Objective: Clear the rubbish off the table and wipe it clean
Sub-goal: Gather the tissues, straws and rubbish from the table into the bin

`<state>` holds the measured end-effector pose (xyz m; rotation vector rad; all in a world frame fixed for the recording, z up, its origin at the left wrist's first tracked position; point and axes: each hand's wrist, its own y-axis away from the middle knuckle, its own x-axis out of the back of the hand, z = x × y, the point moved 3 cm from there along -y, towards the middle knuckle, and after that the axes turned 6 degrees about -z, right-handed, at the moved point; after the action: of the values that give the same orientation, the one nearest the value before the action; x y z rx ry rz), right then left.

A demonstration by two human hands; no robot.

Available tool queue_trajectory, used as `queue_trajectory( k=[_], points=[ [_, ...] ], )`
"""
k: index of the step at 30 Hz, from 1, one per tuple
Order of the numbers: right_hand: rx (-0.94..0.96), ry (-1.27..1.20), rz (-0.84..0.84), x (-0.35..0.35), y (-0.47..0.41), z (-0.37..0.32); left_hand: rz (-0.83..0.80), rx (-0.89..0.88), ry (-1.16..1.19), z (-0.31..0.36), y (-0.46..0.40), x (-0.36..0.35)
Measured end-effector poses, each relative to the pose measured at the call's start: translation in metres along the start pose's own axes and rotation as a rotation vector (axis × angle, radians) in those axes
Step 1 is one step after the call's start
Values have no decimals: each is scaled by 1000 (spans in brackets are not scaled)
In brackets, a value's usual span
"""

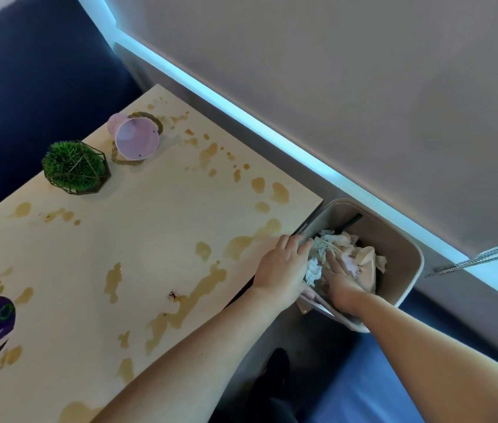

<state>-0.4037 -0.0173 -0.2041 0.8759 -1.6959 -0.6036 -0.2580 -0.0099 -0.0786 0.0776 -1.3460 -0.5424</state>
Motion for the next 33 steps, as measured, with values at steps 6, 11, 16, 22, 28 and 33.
queue_trajectory(
  k=[6, 11, 16, 22, 28, 33],
  points=[
    [-86, -185, -34, -7, -16, 5, 27, 15, 19, -3, -2, -3],
    [-53, -149, -54, 2, -11, -1, 6, 33, 21, -1, -3, 0],
    [60, -52, 6, 15, 5, 1, -34, 42, 19, 0, 1, 3],
    [105, -117, 171, 37, 36, -2, -99, 68, 22, 3, 3, 2],
    [97, -13, 197, 55, 69, -19, -151, 49, 203, 0, 18, 9],
    [33, -63, 404, 78, 98, -49, -27, 59, 372, -19, 41, 36]
  ],
)
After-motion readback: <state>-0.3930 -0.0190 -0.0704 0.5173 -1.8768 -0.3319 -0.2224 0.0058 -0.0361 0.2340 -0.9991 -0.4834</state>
